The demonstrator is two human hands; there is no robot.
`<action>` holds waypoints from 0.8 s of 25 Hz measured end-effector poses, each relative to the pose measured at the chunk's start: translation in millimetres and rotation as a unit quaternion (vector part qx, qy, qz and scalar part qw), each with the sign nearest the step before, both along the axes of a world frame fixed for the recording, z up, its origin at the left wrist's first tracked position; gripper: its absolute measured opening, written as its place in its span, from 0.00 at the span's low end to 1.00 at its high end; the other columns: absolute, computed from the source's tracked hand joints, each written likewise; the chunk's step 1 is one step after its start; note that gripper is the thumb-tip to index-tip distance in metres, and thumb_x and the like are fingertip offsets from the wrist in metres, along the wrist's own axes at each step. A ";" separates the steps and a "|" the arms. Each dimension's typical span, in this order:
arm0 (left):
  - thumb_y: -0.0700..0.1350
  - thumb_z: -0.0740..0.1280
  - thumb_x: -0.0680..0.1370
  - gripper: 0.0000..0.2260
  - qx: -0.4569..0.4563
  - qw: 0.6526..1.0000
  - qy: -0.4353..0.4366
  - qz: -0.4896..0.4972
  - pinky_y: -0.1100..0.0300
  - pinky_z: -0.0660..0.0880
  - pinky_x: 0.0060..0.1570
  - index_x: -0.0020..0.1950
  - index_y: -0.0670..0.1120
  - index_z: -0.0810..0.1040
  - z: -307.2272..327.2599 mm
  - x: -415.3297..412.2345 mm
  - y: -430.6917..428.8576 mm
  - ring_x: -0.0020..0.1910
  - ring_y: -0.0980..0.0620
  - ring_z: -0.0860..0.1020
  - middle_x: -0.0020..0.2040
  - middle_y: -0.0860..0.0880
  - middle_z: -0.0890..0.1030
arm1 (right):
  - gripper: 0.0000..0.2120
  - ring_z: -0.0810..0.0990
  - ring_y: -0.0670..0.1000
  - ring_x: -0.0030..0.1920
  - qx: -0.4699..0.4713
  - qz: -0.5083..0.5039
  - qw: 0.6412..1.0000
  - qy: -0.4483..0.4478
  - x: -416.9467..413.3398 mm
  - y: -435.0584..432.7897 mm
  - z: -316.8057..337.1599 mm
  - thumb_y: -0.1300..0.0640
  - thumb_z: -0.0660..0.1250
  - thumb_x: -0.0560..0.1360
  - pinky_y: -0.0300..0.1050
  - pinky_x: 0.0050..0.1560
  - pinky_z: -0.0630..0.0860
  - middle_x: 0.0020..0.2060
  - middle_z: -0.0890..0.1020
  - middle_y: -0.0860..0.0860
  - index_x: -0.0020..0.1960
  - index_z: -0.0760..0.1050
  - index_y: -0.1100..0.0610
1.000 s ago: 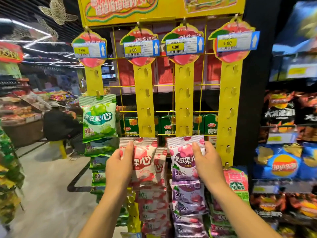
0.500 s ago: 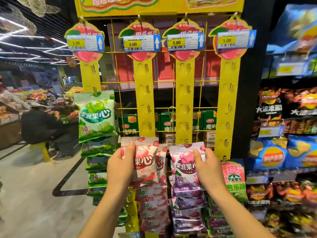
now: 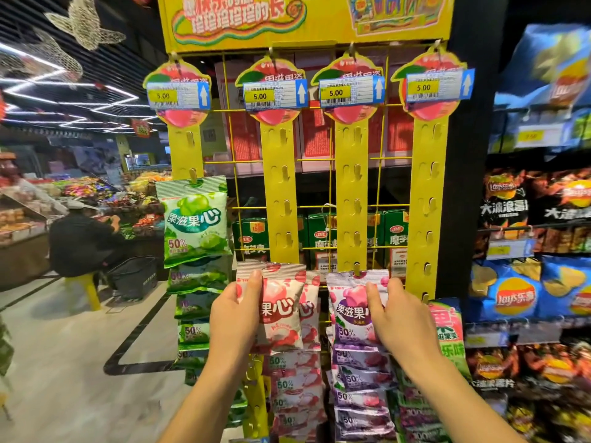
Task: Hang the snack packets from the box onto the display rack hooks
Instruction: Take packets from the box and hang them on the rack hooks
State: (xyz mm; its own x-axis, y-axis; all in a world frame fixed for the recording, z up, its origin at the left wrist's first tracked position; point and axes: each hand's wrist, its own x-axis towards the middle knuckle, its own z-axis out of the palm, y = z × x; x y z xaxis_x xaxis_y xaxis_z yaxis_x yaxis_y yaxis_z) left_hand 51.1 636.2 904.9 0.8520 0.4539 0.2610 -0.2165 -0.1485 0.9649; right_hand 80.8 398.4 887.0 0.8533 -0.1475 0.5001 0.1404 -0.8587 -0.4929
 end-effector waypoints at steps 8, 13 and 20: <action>0.69 0.65 0.77 0.30 0.021 0.999 -0.024 -0.001 0.42 0.79 0.41 0.42 0.40 0.76 9.0 6.6 -7.9 0.39 0.41 0.84 0.38 0.43 0.85 | 0.09 0.76 0.46 0.47 0.064 0.124 0.976 -0.168 -15.0 30.3 76.9 0.50 0.64 0.81 0.34 0.42 0.70 0.49 0.75 0.46 0.57 0.73 0.53; 0.64 0.66 0.80 0.24 0.033 0.998 -0.056 0.001 0.53 0.72 0.38 0.39 0.44 0.75 24.7 12.6 -21.2 0.36 0.51 0.77 0.40 0.39 0.83 | 0.12 0.81 0.51 0.47 0.077 0.231 0.963 -0.113 18.8 70.5 159.5 0.47 0.65 0.81 0.48 0.45 0.80 0.46 0.81 0.47 0.55 0.80 0.53; 0.75 0.65 0.72 0.36 0.021 0.998 -0.060 0.014 0.46 0.77 0.38 0.40 0.38 0.74 35.2 33.5 -18.3 0.41 0.36 0.83 0.39 0.38 0.83 | 0.07 0.83 0.54 0.43 0.018 0.234 0.969 -0.072 48.1 84.8 180.1 0.50 0.68 0.80 0.49 0.45 0.81 0.43 0.84 0.52 0.46 0.80 0.52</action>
State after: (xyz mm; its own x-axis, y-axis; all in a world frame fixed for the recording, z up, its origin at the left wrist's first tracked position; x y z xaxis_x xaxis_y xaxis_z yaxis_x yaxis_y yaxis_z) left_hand 84.6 617.9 940.1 0.8003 0.4634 0.3805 -0.3261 -0.1962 0.9248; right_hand 128.9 483.3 1067.1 0.7526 0.2199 0.6206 0.5803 -0.6669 -0.4674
